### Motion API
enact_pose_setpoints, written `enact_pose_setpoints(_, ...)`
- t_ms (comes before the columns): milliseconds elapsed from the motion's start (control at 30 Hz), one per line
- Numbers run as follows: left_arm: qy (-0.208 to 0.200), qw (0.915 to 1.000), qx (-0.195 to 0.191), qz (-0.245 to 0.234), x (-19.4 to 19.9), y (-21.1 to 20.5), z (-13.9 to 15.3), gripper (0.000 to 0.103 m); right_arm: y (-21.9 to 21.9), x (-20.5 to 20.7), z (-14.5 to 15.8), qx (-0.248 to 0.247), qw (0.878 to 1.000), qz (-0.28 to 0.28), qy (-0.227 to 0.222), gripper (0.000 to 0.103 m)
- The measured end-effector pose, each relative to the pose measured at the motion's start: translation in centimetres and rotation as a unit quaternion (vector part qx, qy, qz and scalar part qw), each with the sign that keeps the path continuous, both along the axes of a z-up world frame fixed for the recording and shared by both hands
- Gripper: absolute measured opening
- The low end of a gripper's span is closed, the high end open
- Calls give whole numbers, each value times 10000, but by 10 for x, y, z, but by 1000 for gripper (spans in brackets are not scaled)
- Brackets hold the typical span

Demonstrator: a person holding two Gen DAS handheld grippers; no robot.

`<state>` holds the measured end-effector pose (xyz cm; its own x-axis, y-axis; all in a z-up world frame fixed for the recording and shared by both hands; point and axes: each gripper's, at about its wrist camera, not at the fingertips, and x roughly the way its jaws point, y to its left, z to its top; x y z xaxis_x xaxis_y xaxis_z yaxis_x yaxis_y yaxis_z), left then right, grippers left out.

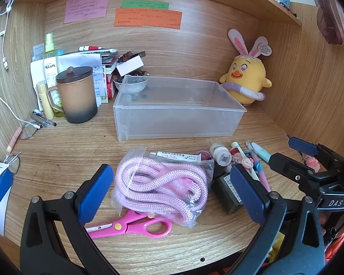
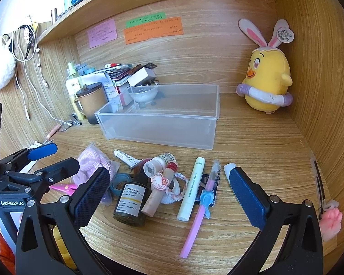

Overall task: Organize objects
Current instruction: 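Move both tools toward the scattered items on the desk, then grasp the bagged pink rope with the left tool while the right tool grasps the teal bottle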

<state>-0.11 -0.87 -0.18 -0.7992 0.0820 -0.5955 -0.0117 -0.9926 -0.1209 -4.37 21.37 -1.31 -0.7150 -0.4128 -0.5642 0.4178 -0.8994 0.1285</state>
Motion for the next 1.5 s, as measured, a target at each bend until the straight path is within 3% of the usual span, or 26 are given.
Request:
enact_pose_setpoints(433, -129, 9999, 87, -57, -3, 2, -4, 103, 1, -2, -3, 25, 10000, 23, -50, 103)
enact_pose_setpoints(833, -128, 9998, -149, 14, -1, -8, -3, 103, 16, -14, -8, -107, 9998, -16, -148, 103)
enact_pose_setpoints(933, -157, 9997, -175, 72, 3, -21, 0, 92, 23, -17, -8, -25, 9999, -92, -114, 103)
enact_pose_setpoints(1133, -474, 9980, -230, 347, 11, -58, -6, 81, 45, -26, -11, 176, 9986, -491, -84, 101)
enact_pose_setpoints(1233, -691, 9966, -170, 416, 16, -73, -15, 81, 57, -34, -15, 157, 9976, -650, -204, 96)
enact_pose_setpoints(1500, -1104, 9939, -55, -54, 19, -62, -41, 81, 75, -48, -37, 137, 9940, -832, -693, 86)
